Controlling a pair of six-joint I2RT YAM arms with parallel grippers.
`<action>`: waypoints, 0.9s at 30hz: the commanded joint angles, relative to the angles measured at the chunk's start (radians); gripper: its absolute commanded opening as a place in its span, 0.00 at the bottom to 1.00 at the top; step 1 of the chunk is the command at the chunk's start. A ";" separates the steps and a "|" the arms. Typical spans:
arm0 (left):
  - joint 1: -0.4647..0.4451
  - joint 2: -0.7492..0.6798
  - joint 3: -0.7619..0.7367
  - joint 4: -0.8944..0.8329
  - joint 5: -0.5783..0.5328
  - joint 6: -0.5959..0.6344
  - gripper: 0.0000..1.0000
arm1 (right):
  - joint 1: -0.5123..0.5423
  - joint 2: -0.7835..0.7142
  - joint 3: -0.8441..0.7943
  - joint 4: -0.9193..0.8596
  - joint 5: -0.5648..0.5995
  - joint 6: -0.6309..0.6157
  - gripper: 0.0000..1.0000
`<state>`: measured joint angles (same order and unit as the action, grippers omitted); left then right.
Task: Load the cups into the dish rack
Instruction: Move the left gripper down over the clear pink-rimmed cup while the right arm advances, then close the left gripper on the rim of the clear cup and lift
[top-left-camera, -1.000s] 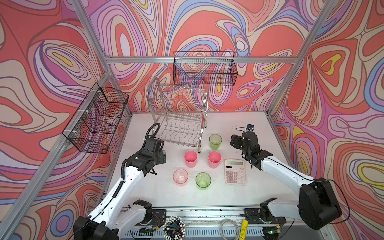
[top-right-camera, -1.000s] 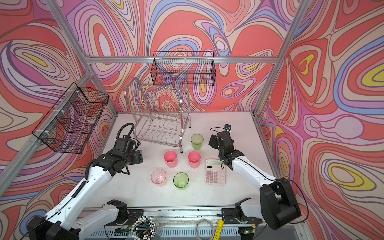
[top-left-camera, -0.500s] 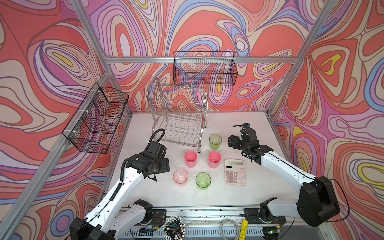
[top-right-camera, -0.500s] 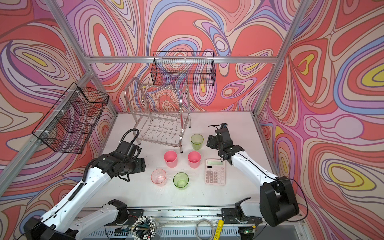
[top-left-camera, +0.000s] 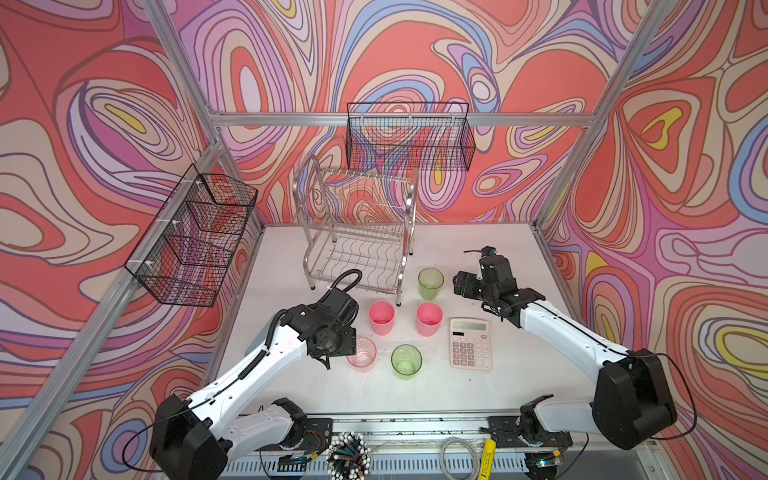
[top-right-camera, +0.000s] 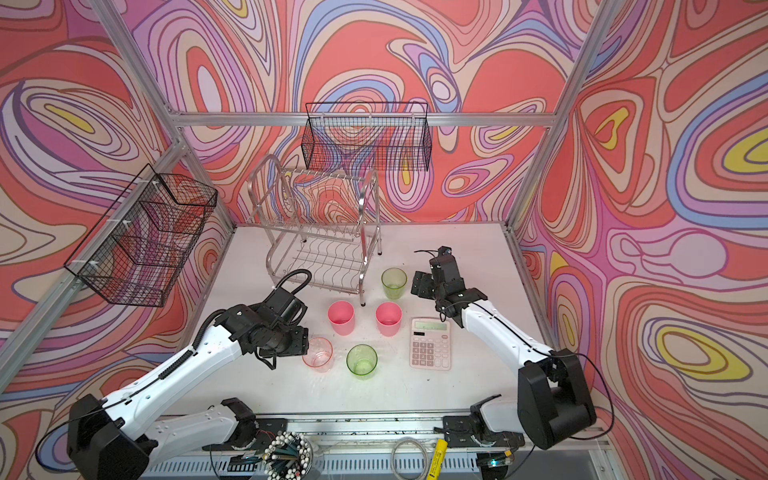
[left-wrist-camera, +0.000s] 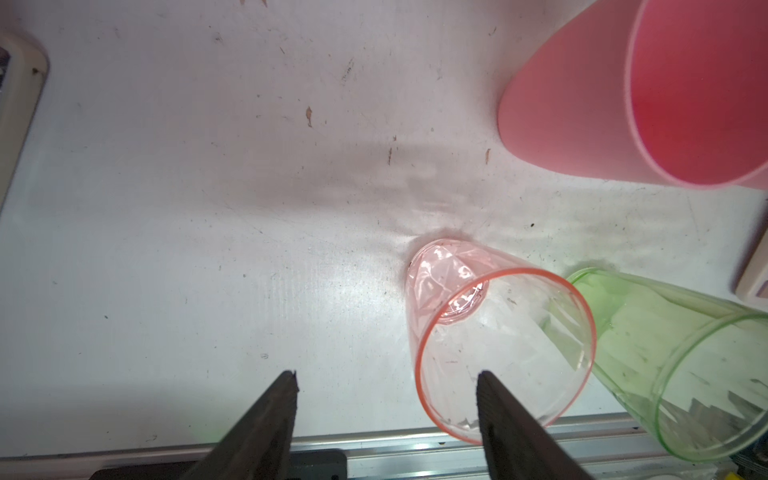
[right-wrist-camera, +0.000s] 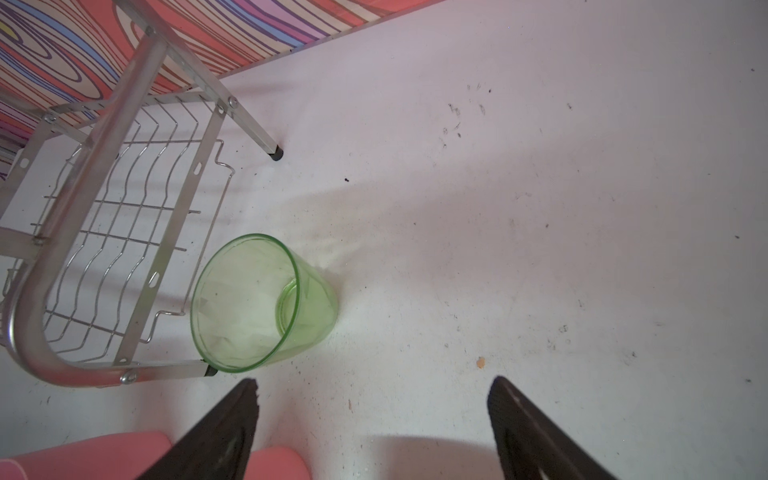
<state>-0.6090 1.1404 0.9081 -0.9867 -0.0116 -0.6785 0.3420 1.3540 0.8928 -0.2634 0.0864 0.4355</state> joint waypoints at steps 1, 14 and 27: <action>-0.019 0.025 -0.013 0.025 0.017 -0.033 0.69 | 0.005 -0.016 0.011 -0.019 -0.013 0.007 0.90; -0.029 0.058 -0.093 0.094 0.029 -0.063 0.56 | 0.005 -0.011 0.012 -0.008 -0.042 0.016 0.89; -0.040 0.072 -0.125 0.179 0.032 -0.082 0.38 | 0.008 0.000 0.020 -0.018 -0.035 0.011 0.89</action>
<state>-0.6399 1.1976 0.7910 -0.8284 0.0261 -0.7383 0.3420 1.3506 0.8928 -0.2649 0.0521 0.4465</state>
